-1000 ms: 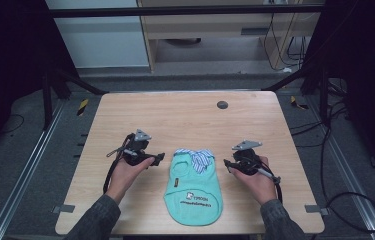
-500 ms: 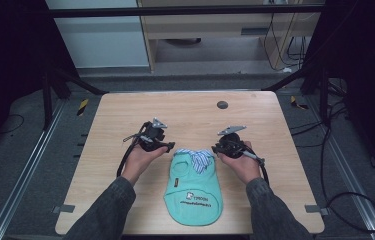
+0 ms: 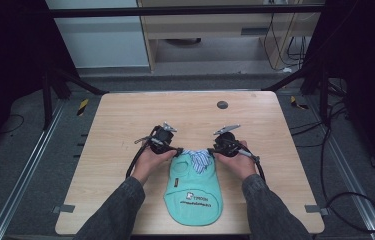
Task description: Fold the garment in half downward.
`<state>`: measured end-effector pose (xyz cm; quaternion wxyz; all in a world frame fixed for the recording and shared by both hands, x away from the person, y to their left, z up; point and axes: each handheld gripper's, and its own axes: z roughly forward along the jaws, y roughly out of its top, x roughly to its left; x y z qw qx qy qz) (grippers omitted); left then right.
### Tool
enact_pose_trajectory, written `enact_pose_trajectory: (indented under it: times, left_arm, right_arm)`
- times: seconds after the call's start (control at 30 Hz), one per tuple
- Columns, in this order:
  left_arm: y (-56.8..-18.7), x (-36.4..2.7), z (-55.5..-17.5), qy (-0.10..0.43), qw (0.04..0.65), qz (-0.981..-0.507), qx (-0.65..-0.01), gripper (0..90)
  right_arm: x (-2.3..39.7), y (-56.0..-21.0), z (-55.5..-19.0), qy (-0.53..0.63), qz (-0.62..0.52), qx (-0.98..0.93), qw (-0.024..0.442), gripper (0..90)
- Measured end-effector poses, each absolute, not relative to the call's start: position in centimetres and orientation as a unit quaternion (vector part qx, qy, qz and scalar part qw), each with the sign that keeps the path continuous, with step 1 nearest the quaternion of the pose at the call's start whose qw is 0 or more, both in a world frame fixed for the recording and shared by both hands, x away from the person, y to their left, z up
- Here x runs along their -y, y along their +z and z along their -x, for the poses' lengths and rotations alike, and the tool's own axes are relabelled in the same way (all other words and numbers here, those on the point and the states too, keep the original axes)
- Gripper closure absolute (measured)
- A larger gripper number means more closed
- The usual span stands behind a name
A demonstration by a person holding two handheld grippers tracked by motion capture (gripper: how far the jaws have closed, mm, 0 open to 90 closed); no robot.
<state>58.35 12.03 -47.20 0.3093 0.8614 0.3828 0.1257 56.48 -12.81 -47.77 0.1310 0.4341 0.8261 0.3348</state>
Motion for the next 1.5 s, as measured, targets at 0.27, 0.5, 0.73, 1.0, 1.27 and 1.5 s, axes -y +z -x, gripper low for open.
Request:
enact_pose_trajectory:
  times: [0.27, 0.5, 0.73, 1.0, 1.27, 1.5]
  left_arm:
    - [-47.6, -12.0, -58.0, 0.127, 0.305, -0.861, -0.386, 33.5]
    - [-47.8, -12.0, -58.1, 0.124, 0.305, -0.86, -0.39, 34.7]
    - [-48.1, -12.1, -58.2, 0.113, 0.298, -0.866, -0.385, 37.8]
    - [-48.4, -12.1, -58.2, 0.104, 0.294, -0.87, -0.38, 43.5]
    - [-48.4, -11.9, -57.5, 0.107, 0.299, -0.874, -0.367, 61.6]
    - [-48.4, -11.6, -56.9, 0.102, 0.3, -0.88, -0.354, 74.3]
  right_arm:
    - [12.1, -48.5, -56.6, 0.329, -0.437, -0.828, 0.124, 58.1]
    - [11.8, -48.8, -56.8, 0.321, -0.439, -0.831, 0.12, 56.7]
    - [11.6, -48.9, -56.6, 0.309, -0.43, -0.839, 0.123, 53.1]
    - [11.3, -48.8, -56.5, 0.3, -0.425, -0.844, 0.129, 53.1]
    - [10.9, -48.6, -56.3, 0.296, -0.421, -0.849, 0.121, 63.2]
    - [10.7, -48.6, -56.2, 0.297, -0.416, -0.852, 0.115, 71.7]
